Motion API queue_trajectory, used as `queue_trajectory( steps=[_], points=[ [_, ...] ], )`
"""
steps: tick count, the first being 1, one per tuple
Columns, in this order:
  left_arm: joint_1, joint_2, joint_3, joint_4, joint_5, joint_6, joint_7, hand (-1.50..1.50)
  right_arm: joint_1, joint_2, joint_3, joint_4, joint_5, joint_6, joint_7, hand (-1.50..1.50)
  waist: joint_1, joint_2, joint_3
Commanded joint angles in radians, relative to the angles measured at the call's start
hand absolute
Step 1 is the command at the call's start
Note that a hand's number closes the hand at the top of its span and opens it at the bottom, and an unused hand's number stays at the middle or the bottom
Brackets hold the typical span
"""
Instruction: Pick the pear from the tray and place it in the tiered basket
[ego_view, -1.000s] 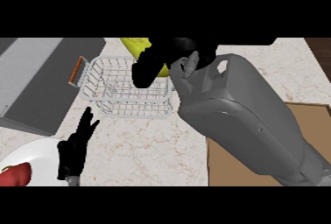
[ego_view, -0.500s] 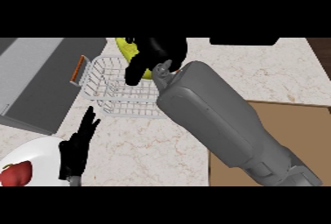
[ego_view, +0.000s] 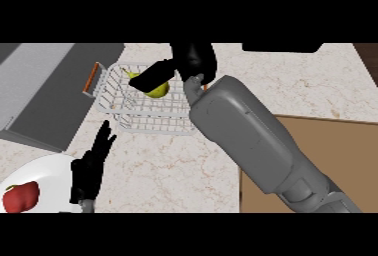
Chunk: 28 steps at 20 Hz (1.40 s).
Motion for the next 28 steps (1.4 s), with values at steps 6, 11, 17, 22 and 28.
queue_trajectory(
  steps=[6,11,17,22,28],
  points=[
    [0.028,0.004,0.015,0.030,-0.011,0.013,0.049,0.00,-0.018,-0.042,-0.116,-0.033,-0.060,-0.218,-0.130,-1.50,-0.031,-0.002,-0.005],
    [0.064,0.002,0.033,0.023,0.002,0.020,0.047,0.00,0.056,-0.186,-0.168,-0.147,0.019,-0.281,-0.011,-1.50,-0.061,-0.011,-0.005],
    [0.093,0.018,0.056,0.021,0.018,-0.005,0.012,0.00,0.227,-0.361,-0.279,-0.383,-0.035,-0.198,0.096,-1.50,-0.072,-0.013,-0.005],
    [0.099,0.022,0.079,0.031,0.033,-0.011,0.003,0.00,0.475,-0.533,-0.448,-0.584,-0.246,-0.028,0.006,-1.50,-0.092,-0.011,-0.003],
    [0.079,0.014,0.053,0.004,0.013,-0.012,0.032,0.00,0.715,-0.633,-0.691,-0.671,-0.524,0.210,-0.115,-1.50,-0.078,-0.007,-0.003]
  ],
)
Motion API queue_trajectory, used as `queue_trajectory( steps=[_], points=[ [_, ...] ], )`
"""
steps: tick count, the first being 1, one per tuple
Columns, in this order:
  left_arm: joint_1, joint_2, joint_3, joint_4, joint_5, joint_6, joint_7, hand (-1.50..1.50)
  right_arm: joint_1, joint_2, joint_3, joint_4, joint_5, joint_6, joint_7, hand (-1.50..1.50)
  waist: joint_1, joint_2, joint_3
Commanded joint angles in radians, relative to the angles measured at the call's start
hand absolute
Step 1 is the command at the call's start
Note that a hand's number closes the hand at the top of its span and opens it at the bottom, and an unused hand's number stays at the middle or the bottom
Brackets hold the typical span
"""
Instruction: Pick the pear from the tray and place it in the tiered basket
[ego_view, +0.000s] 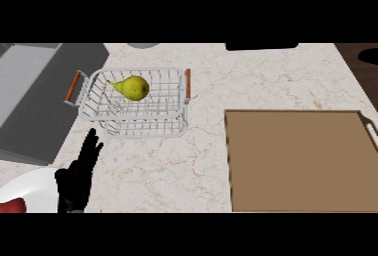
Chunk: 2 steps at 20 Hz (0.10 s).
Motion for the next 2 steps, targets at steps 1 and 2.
queue_trajectory(
  steps=[1,2],
  points=[
    [-0.029,-0.017,-0.002,0.046,-0.017,0.024,0.051,0.00,0.160,-0.099,-0.197,-0.074,-0.219,0.188,-0.059,-1.50,-0.007,0.007,-0.006],
    [0.011,-0.023,-0.019,0.059,-0.026,0.018,0.021,0.00,0.177,-0.110,-0.253,-0.037,-0.245,0.215,-0.109,-1.50,0.006,0.009,-0.006]
  ],
)
